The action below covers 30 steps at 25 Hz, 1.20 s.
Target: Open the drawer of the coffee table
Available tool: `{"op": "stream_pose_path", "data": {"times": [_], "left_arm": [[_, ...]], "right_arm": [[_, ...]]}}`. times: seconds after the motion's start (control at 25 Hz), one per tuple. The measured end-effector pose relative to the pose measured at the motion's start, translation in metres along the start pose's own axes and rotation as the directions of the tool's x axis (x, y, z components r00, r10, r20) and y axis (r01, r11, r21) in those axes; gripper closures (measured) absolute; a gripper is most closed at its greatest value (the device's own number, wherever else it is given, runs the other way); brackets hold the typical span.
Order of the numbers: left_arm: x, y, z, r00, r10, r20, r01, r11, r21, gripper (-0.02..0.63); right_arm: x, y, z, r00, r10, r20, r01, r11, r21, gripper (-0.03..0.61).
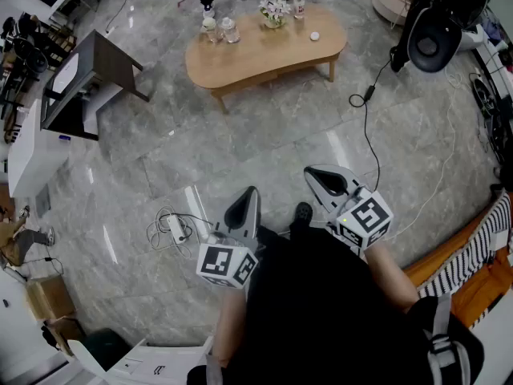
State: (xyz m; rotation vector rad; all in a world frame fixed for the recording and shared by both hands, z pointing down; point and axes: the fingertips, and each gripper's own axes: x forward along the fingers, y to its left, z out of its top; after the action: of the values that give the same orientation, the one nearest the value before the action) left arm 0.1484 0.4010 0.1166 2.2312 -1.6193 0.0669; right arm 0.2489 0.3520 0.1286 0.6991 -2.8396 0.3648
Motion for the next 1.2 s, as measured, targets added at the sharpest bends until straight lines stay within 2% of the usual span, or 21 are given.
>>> {"op": "stream_pose_path", "data": {"times": [0.56, 0.68, 0.84, 1.2], "left_arm": [[0.008, -0.025, -0.007, 1.0, 0.001, -0.008, -0.001, 1.0, 0.003, 0.603], [0.008, -0.025, -0.009, 1.0, 0.004, -0.015, -0.004, 1.0, 0.008, 0.603], [0.01, -0.005, -0.004, 1.0, 0.017, -0.019, -0.017, 1.0, 0.002, 0.603], [0.044, 0.07, 0.024, 1.0, 0.004, 0.004, -0.004, 1.0, -0.024, 0.603]], "right_arm": [[-0.027, -0.014, -0.013, 1.0, -0.011, -0.005, 0.011, 1.0, 0.019, 0.568], [-0.025, -0.018, -0.015, 1.0, -0.014, -0.001, 0.014, 0.999, 0.052, 0.568], [-0.006, -0.026, -0.013, 0.999, -0.04, 0.006, 0.039, 0.992, 0.121, 0.568], [0.061, -0.043, 0.01, 0.997, -0.056, -0.048, 0.059, 0.996, 0.074, 0.568]]}}
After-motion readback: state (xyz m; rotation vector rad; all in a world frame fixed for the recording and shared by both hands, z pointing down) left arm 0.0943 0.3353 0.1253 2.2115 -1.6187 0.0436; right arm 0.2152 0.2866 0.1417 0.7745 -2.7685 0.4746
